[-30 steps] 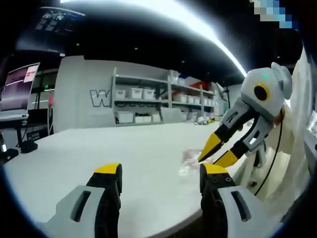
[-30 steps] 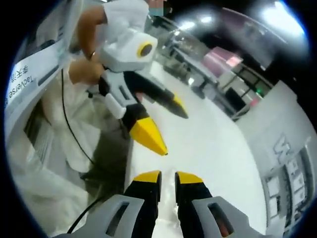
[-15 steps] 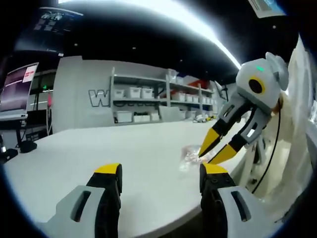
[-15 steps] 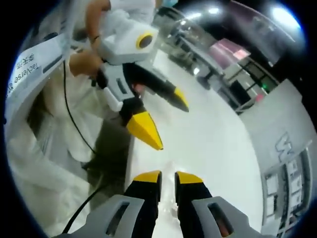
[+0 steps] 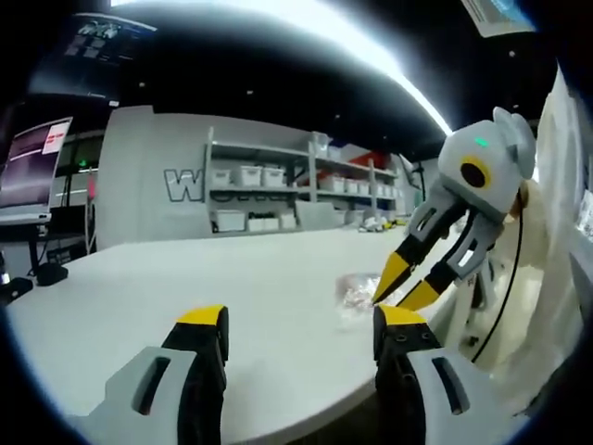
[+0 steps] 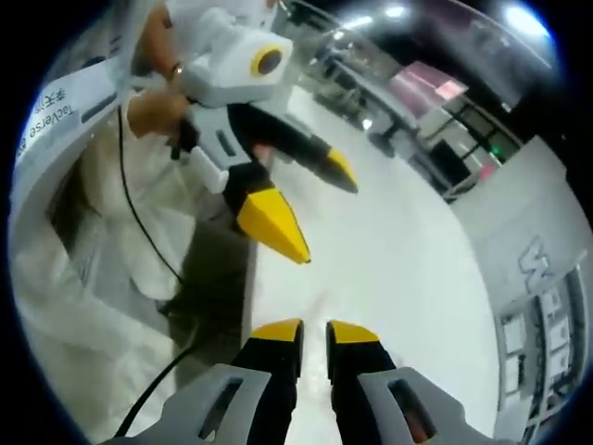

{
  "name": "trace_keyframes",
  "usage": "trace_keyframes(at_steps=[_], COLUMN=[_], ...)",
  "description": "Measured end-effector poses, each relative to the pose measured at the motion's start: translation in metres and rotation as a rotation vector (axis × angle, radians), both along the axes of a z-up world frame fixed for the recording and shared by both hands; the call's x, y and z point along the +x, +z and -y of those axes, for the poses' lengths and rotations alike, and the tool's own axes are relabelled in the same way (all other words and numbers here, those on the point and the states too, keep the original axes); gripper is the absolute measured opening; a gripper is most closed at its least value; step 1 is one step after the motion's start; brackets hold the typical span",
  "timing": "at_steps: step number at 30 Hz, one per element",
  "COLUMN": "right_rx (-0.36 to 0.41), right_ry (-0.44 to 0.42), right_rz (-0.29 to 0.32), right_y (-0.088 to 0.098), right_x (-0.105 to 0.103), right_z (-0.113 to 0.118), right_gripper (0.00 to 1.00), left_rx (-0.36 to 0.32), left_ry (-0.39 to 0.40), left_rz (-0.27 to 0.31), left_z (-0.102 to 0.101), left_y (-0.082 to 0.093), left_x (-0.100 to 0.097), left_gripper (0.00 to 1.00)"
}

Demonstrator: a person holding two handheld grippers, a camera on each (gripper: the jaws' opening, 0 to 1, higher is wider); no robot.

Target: Open the resealable bag by pulling the two sides of the seal apart until the entire bag opening is separated and visibly accessible.

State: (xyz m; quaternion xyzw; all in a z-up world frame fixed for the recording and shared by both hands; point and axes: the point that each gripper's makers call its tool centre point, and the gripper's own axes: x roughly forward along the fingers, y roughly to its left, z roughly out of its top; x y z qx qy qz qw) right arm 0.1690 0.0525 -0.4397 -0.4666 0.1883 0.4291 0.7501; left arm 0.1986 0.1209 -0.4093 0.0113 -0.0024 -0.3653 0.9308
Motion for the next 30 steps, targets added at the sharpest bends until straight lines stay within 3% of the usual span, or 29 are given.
trace_keyframes(at_steps=[18,24,30], right_rx=[0.106,0.204,0.350], right_ry=[-0.064,-0.099,-0.162], right_rz=[-0.039,-0.083,-0.104], right_y=[-0.011,-0.011,-0.010], right_x=[0.007,0.007,0.013], right_z=[0.011,0.011,0.013], right_gripper=[0.00,0.00,0.00], left_rx=[0.026,0.029,0.036], left_ry=[-0.004,-0.006,-0.021], left_rz=[-0.013,-0.015,-0.027], left_z=[0.004,0.008,0.015], left_y=[-0.003,-0.003,-0.006], left_x=[0.002,0.003,0.001], left_gripper=[0.62,0.62,0.62])
